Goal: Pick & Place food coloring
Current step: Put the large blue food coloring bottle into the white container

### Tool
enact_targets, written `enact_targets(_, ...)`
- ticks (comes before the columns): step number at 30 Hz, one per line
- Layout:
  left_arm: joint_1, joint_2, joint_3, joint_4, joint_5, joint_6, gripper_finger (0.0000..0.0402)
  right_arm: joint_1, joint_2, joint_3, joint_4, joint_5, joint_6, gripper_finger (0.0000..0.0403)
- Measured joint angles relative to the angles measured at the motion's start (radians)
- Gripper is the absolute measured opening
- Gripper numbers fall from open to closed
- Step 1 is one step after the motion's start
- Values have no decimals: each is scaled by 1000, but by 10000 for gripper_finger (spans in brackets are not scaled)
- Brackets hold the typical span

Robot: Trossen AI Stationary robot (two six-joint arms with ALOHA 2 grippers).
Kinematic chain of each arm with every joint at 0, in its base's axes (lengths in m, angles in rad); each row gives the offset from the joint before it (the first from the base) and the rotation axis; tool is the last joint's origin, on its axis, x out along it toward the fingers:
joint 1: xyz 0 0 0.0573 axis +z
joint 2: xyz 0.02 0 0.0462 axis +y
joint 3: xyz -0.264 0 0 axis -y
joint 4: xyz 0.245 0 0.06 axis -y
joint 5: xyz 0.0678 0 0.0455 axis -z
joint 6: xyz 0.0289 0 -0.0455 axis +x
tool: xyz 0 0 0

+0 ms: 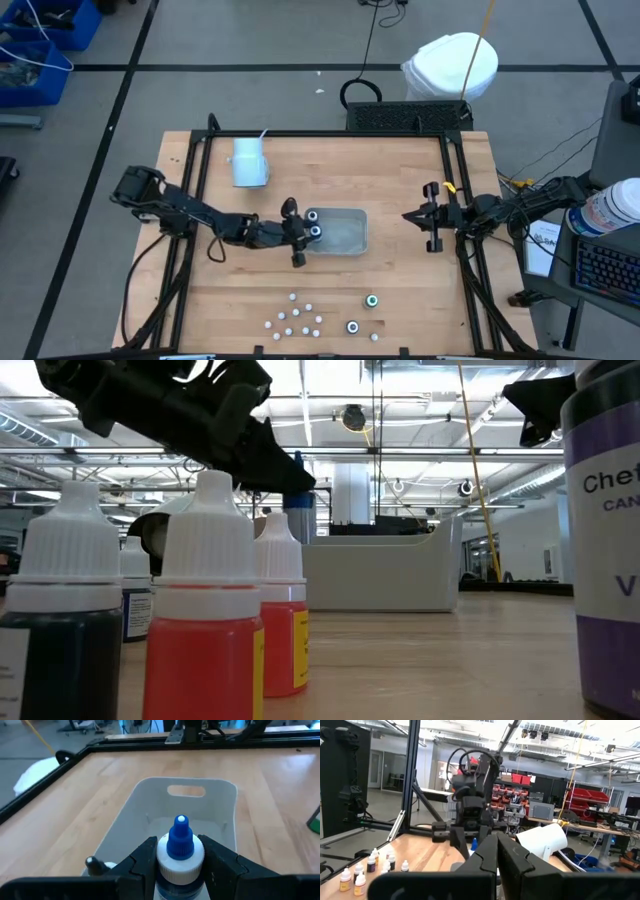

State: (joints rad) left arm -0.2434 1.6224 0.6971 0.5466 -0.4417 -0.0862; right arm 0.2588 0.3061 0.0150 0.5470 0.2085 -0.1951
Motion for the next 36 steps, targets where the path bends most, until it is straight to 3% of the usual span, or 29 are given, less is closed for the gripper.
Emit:
enact_targets(9,2,4,4,-21,-14,-39,131,0,2,0,2,0,0,0)
enact_targets(17,-28,4,4,-111,-104,-100,131,0,3,0,2,0,0,0)
enact_targets(25,-44,36,-5,-107,-160,-101,131,0,3,0,2,-1,0,0)
enact_targets(36,-32,69,-5,-55,-157,-93,131,0,3,0,2,-1,0,0)
